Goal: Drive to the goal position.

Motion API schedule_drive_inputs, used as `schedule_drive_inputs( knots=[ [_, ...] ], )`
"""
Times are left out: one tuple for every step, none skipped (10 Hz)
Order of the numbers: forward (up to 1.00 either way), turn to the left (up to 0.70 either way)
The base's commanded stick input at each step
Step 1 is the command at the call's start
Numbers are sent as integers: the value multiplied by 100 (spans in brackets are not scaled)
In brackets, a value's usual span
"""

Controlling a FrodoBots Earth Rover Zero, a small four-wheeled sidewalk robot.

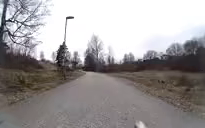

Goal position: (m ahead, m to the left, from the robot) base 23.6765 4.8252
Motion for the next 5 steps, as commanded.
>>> schedule_drive_inputs(
  knots=[
    [70,0],
    [70,0],
    [70,0],
    [70,0],
    [70,-2]
  ],
)
